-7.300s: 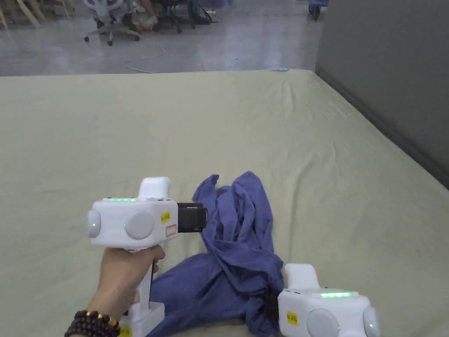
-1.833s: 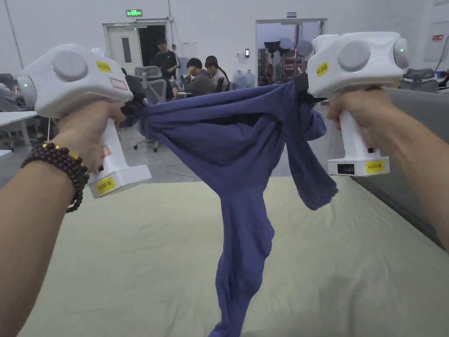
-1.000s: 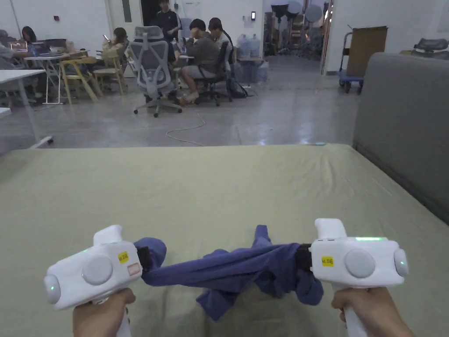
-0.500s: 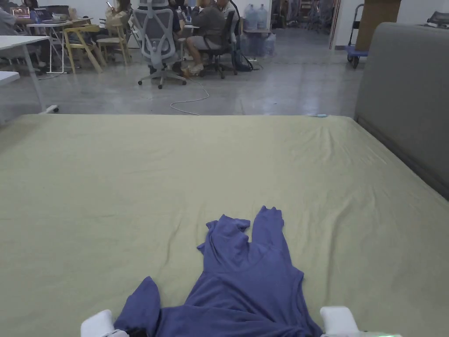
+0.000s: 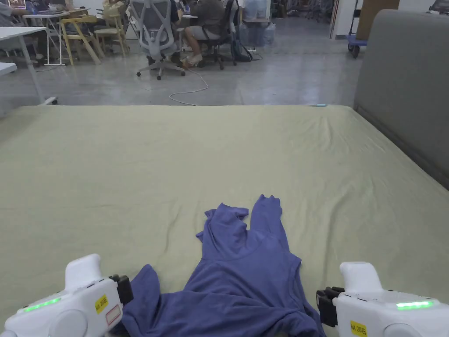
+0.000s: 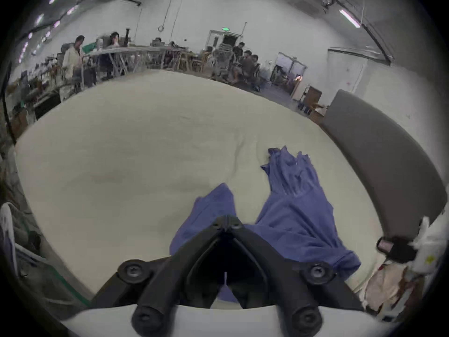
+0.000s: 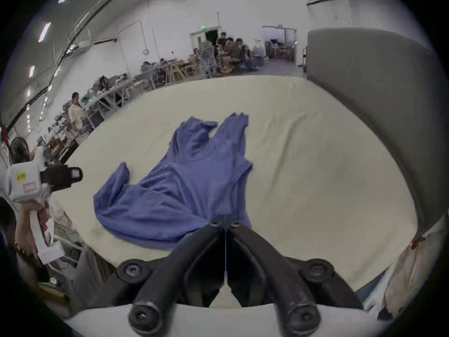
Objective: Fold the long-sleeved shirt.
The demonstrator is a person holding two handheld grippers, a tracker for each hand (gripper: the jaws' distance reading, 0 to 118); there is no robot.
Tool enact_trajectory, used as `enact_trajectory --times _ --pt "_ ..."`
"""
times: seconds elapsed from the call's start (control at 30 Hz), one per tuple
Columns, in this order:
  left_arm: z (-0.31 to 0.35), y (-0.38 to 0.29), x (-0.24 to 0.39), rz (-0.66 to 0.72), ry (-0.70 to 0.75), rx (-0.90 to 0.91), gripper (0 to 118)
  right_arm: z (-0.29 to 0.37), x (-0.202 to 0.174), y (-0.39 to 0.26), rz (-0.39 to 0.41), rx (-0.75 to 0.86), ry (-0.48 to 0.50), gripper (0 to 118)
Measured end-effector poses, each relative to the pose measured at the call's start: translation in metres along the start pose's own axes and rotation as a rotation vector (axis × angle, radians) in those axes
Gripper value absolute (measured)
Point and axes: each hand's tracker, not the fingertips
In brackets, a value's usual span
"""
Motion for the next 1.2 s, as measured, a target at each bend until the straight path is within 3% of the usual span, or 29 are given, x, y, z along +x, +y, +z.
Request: enact_trajectory --times 0.03,0.07,0.17,0.27,0.33,0.4,0.43,0.47,0.5,0.53,0.57,0.7,0.73,0.8,0.83,0.9,1.0,1.1,1.2 --pt "-0.012 -0.003 -0.008 -0.012 0.005 0.002 81 -0.004 -0.001 -0.002 -0.003 -0.005 0.003 0" --pt "-0.024 0.003 -0.007 -0.056 0.022 -0.001 81 -0.009 -0.003 -0.005 -0.001 -0.017 0.009 0" --pt "-0.067 0.017 -0.002 -0.116 0.12 -0.099 118 -0.011 -0.001 -0.007 0.004 -0.041 -0.004 0" --pt "-0.114 0.024 0.002 -0.155 0.132 -0.14 118 -0.017 0.006 -0.012 -0.009 -0.067 0.002 0" --pt "-0.136 0.021 -0.001 -0.174 0.132 -0.204 113 -0.025 0.005 -0.013 -0.009 -0.087 -0.004 0" --pt "-0.156 0.013 -0.005 -0.207 0.151 -0.269 97 -0.022 0.01 -0.008 -0.01 -0.101 -0.01 0" --pt "-0.162 0.006 -0.004 -0.233 0.159 -0.344 64 -0.028 0.01 -0.003 -0.01 -0.108 -0.015 0" --pt "-0.166 -0.001 -0.004 -0.267 0.177 -0.431 48 -0.034 0.008 0.006 -0.006 -0.111 -0.015 0" --pt "-0.15 0.002 -0.001 -0.279 0.153 -0.285 42 -0.037 0.012 0.017 0.0 -0.108 -0.009 0" --pt "-0.137 0.007 -0.001 -0.245 0.15 -0.294 9 -0.043 0.009 0.031 0.014 -0.095 0.004 0" --pt "-0.126 0.013 0.0 -0.227 0.187 -0.284 9 -0.051 0.005 0.049 0.031 -0.077 0.016 0" --pt "-0.07 0.021 -0.014 -0.094 0.094 -0.151 9 -0.098 -0.02 0.132 0.136 0.008 0.093 0" --pt "-0.06 0.02 -0.017 -0.087 0.113 -0.136 9 -0.113 -0.026 0.147 0.153 0.004 0.113 16" --pt "-0.039 0.014 -0.025 -0.028 0.105 -0.115 9 -0.152 -0.039 0.183 0.192 -0.024 0.122 75" --pt "-0.032 0.009 -0.025 -0.01 0.096 -0.11 9 -0.175 -0.046 0.194 0.211 -0.073 0.139 84" --pt "-0.019 0.0 -0.032 0.017 0.09 -0.104 9 -0.226 -0.054 0.212 0.256 -0.151 0.141 78" --pt "-0.013 -0.007 -0.041 0.049 0.095 -0.118 9 -0.291 -0.075 0.22 0.382 -0.326 0.069 77" --pt "-0.012 -0.011 -0.048 0.073 0.094 -0.133 9 -0.33 -0.089 0.206 0.403 -0.477 0.093 62" --pt "-0.01 -0.01 -0.052 0.072 0.107 -0.143 9 -0.313 -0.097 0.199 0.423 -0.433 0.043 59"
